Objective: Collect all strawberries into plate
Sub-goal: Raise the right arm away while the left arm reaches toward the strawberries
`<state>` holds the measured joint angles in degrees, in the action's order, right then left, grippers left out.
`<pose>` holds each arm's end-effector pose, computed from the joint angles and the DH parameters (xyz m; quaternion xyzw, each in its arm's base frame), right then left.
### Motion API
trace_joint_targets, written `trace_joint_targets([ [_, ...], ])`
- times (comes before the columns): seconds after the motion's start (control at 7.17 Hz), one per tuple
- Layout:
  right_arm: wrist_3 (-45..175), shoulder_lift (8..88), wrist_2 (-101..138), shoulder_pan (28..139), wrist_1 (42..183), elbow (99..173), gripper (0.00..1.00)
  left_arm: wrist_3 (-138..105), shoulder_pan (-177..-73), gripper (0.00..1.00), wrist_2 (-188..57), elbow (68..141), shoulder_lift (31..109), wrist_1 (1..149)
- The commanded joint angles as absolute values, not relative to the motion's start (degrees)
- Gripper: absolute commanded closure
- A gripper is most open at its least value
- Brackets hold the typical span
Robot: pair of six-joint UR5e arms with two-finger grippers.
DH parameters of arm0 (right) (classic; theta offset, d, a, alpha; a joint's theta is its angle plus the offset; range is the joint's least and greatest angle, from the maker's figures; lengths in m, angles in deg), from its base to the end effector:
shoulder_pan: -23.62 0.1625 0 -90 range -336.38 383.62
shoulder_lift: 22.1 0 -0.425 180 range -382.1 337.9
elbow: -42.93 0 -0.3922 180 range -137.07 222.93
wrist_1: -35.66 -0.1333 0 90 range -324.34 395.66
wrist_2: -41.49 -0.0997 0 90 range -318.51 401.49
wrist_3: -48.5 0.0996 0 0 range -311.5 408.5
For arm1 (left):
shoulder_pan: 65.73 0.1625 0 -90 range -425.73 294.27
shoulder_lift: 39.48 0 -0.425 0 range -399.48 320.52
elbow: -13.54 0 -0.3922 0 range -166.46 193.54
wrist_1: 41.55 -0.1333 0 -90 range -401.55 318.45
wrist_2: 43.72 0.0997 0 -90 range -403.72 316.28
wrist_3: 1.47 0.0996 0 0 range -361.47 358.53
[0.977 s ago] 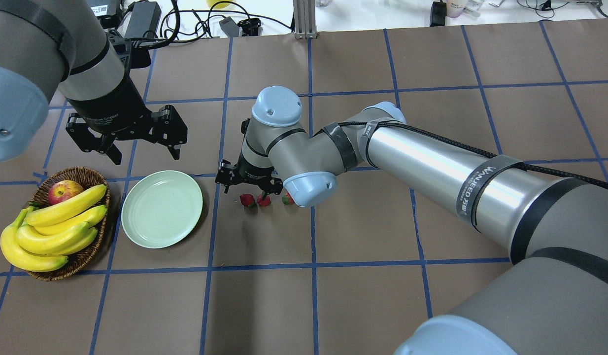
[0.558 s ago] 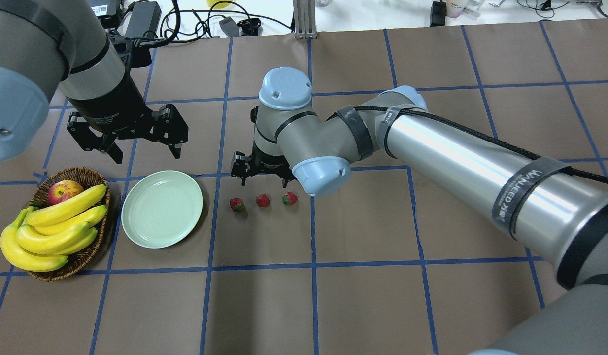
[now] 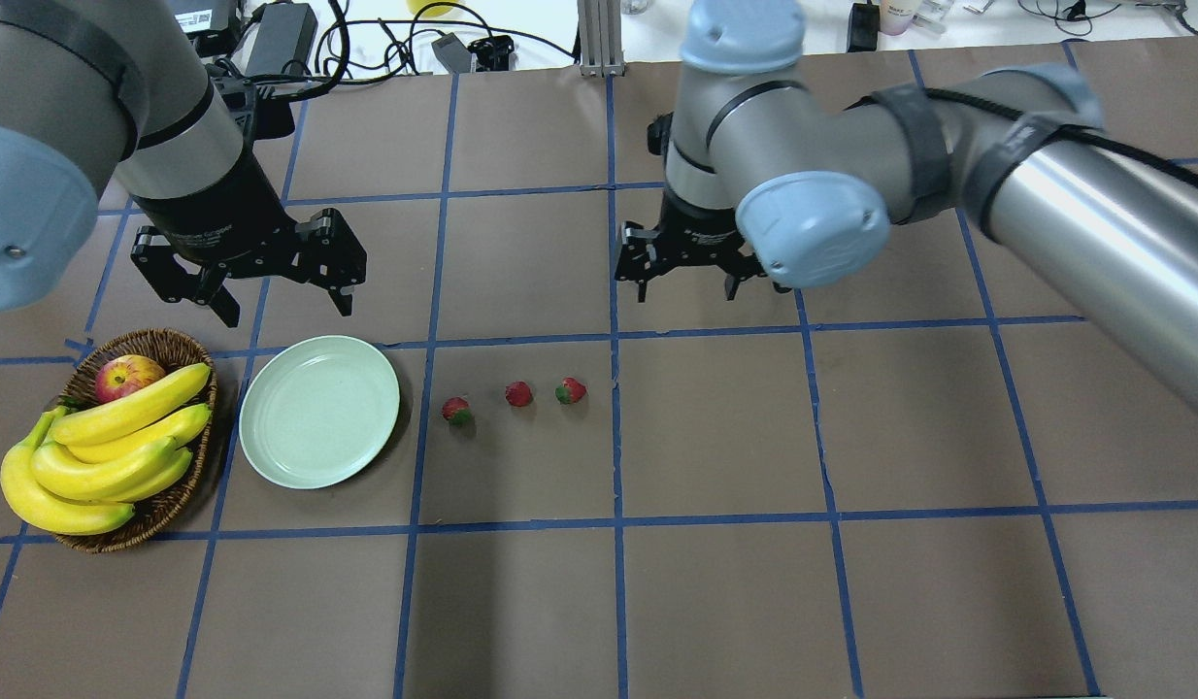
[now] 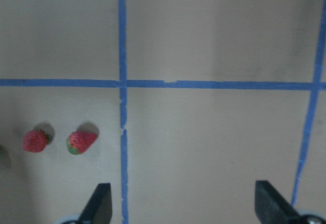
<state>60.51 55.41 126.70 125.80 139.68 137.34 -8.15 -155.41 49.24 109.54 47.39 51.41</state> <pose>0.2570 -0.5192 0.3593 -0.0004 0.9988 0.0333 0.0356 -0.1256 -0.4583 0.4581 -0.0596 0.9966 0.0493 0.0286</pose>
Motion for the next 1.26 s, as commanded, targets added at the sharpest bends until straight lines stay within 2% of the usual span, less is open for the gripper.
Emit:
trace_joint_targets([
  [0.0, 58.8, 63.3, 128.9, 120.9, 131.5, 136.5, 0.0, -8.2, -155.7, 0.0, 44.8, 112.7, 51.3, 44.1],
  [0.28, 59.0, 67.4, 134.2, 119.2, 123.5, 136.2, 0.0, 0.5, -155.8, 0.0, 41.6, 116.2, 54.3, 35.8],
  [0.56, 59.0, 69.4, 133.3, 117.9, 123.2, 132.9, 0.0, 8.5, -157.3, 0.0, 37.6, 117.4, 57.4, 31.9],
  [0.84, 59.2, 70.3, 132.7, 117.9, 123.6, 128.9, 0.0, 12.2, -159.8, 0.0, 37.2, 122.0, 60.6, 23.2],
  [1.12, 59.1, 70.0, 132.6, 118.3, 128.6, 129.8, 0.0, 12.6, -162.6, 0.0, 37.3, 125.9, 63.5, 15.8],
])
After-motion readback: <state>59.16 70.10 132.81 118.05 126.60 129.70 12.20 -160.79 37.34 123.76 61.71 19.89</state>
